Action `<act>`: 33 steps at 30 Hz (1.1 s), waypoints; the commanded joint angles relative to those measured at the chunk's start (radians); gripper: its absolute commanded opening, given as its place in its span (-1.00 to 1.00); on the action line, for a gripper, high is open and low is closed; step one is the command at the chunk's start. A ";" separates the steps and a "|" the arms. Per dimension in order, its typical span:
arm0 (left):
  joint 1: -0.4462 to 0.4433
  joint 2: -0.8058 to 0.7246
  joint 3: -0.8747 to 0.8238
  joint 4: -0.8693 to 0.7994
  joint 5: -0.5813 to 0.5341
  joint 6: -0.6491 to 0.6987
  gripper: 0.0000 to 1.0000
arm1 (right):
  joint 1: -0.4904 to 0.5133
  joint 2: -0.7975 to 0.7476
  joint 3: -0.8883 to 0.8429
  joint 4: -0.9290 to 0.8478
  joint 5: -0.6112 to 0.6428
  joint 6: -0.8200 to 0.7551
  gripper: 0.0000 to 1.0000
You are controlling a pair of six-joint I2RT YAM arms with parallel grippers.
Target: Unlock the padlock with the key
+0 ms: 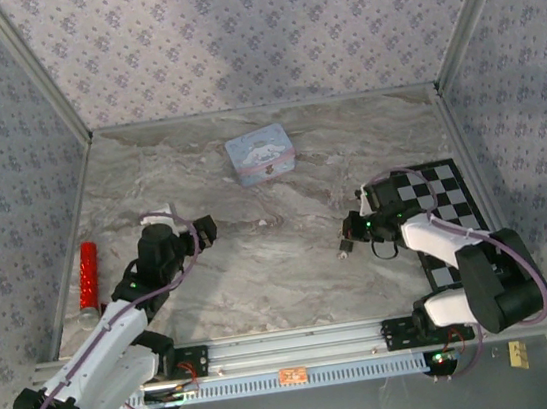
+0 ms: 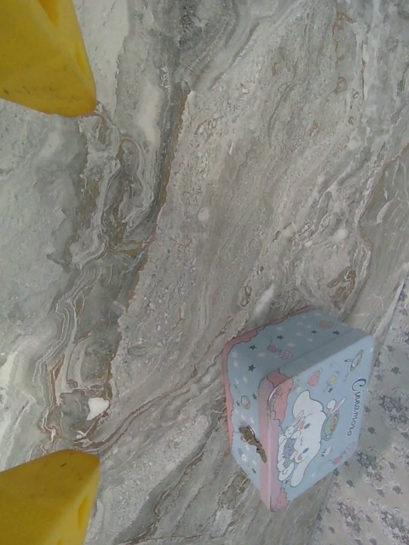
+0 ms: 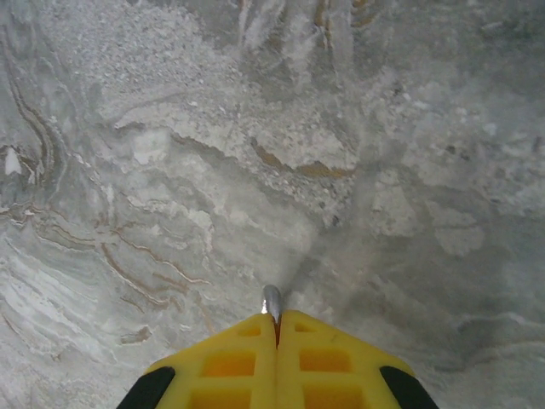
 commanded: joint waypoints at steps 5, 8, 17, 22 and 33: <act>0.012 0.020 0.001 -0.005 -0.018 -0.001 1.00 | -0.041 0.051 -0.008 0.101 -0.060 -0.008 -1.00; 0.013 0.027 0.004 -0.008 -0.018 -0.001 0.99 | -0.080 0.072 -0.038 0.141 -0.111 0.012 -0.97; 0.016 0.027 0.003 -0.004 -0.018 -0.005 0.99 | -0.092 -0.025 -0.028 0.021 -0.047 -0.039 -0.39; 0.017 0.023 0.022 -0.023 -0.024 0.009 0.99 | -0.092 -0.103 -0.021 -0.050 0.000 -0.053 -0.14; 0.017 -0.029 0.129 -0.110 -0.044 0.007 1.00 | -0.086 -0.309 0.166 -0.265 0.090 -0.081 0.31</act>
